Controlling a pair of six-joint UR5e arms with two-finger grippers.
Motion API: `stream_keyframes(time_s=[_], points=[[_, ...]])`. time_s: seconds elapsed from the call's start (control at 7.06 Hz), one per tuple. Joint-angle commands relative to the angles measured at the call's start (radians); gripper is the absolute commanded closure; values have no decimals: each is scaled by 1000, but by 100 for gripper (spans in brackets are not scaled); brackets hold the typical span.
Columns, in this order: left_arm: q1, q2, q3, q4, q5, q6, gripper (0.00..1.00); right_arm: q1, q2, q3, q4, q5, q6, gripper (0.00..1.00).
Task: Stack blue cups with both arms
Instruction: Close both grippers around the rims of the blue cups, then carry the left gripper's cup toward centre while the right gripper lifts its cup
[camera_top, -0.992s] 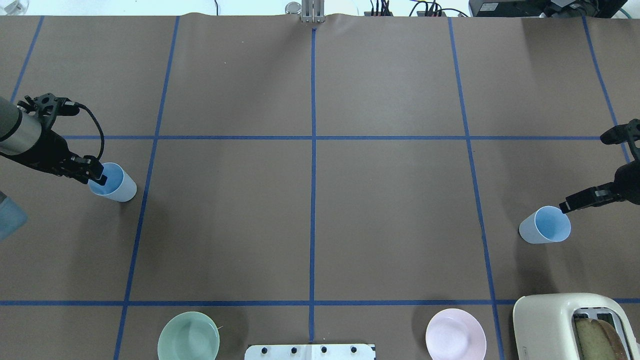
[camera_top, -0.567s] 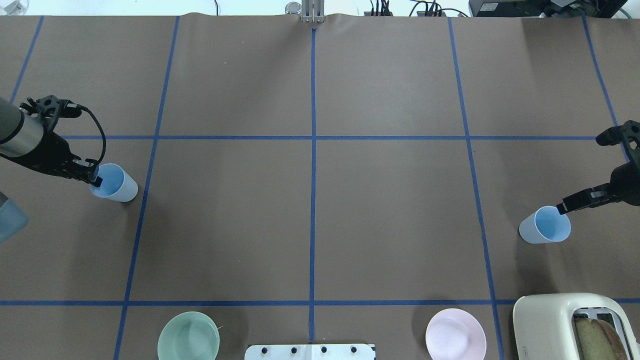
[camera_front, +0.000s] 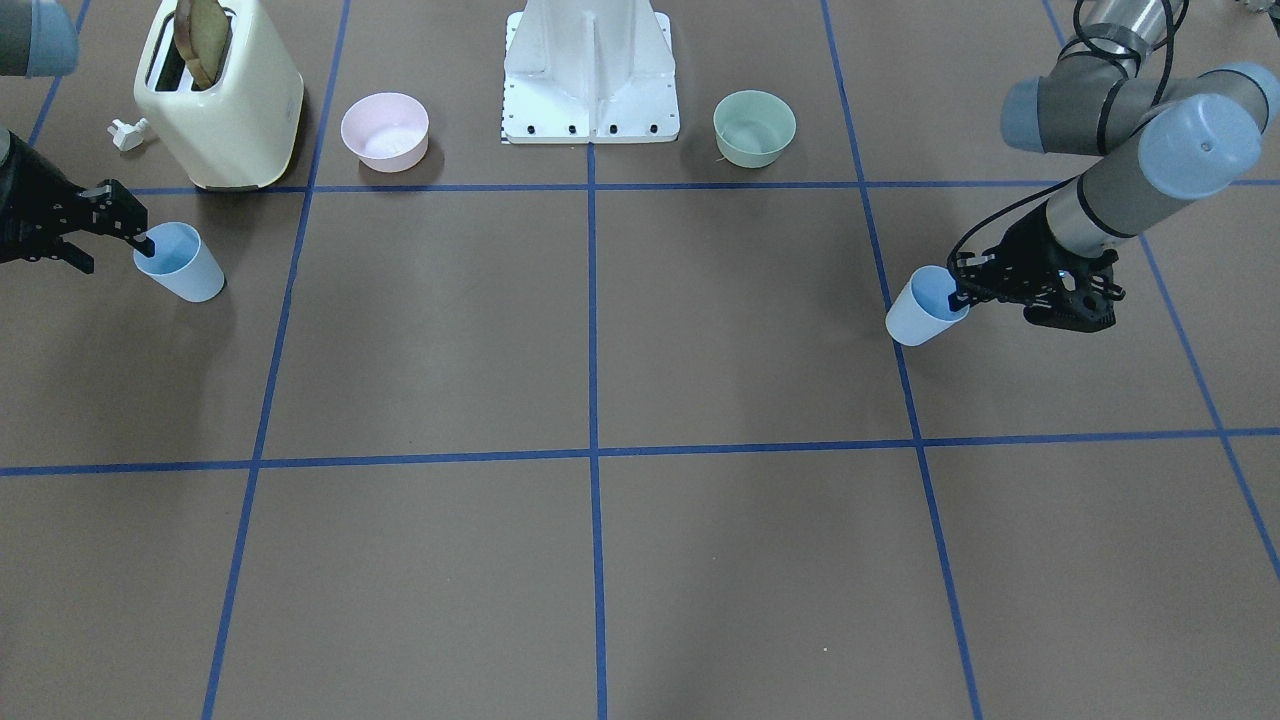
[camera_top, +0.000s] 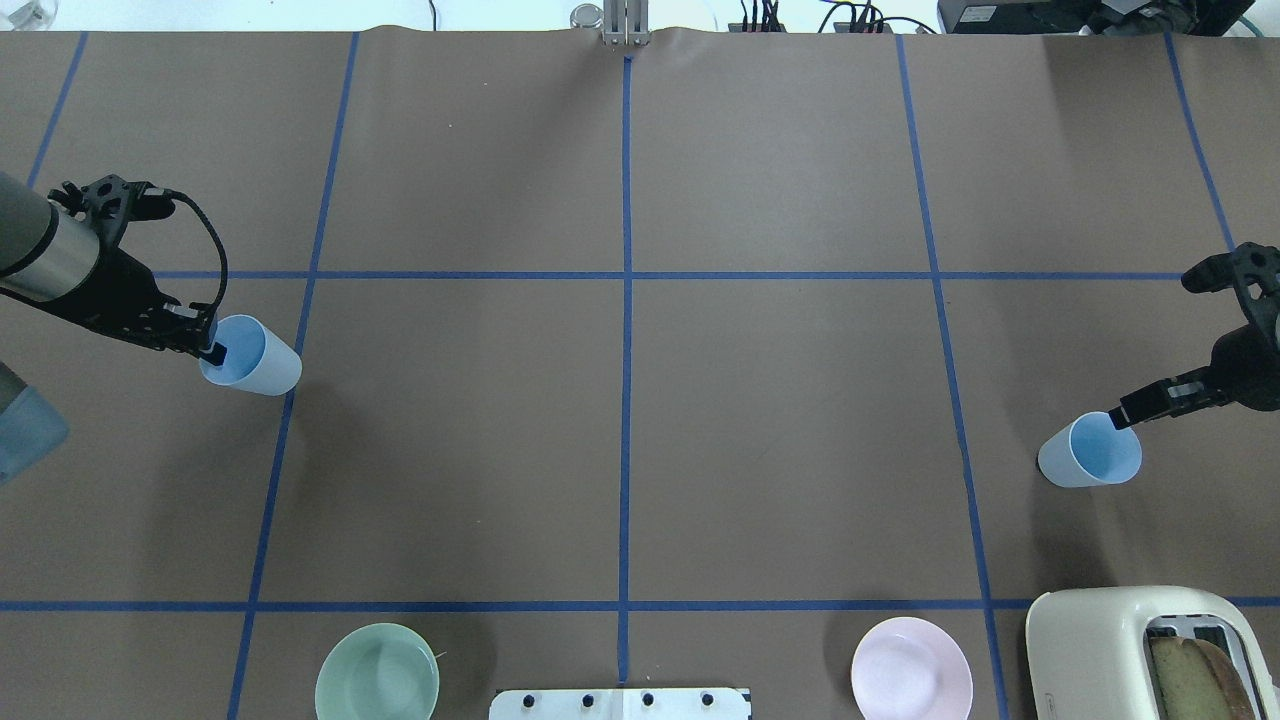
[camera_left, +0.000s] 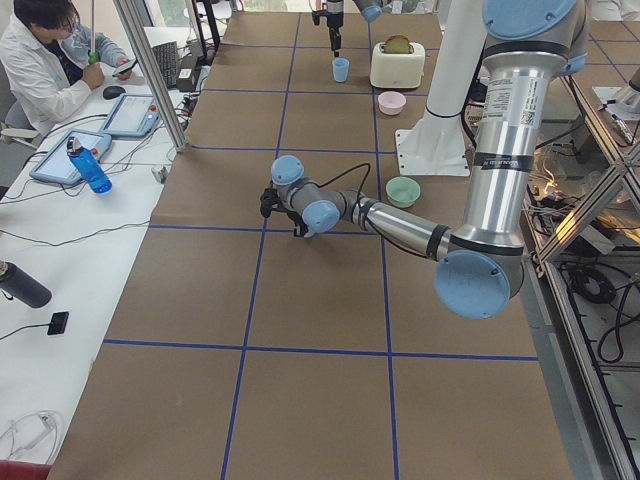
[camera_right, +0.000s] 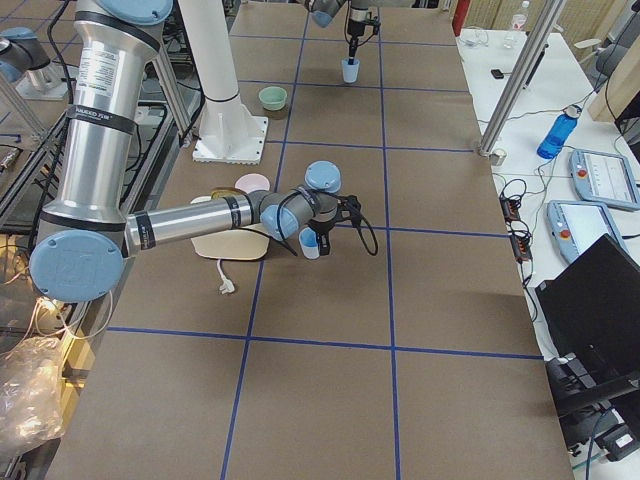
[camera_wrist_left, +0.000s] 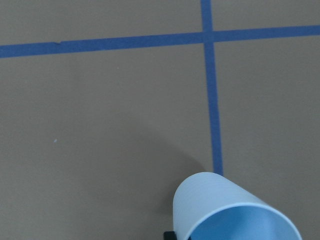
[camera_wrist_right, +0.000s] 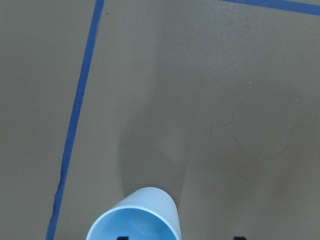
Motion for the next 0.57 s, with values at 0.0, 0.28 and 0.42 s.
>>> stream_keyframes(time_s=[0.0, 0.28, 0.42], points=[[3, -92, -13, 33, -3, -152, 100, -7, 11, -22, 1, 0, -1, 24], [18, -157, -22, 93, -3, -218, 100, -25, 11, -22, 0, 0, 1, 24], [39, -180, -21, 95, -1, -261, 100, -33, 8, -22, 1, -2, 1, 24]])
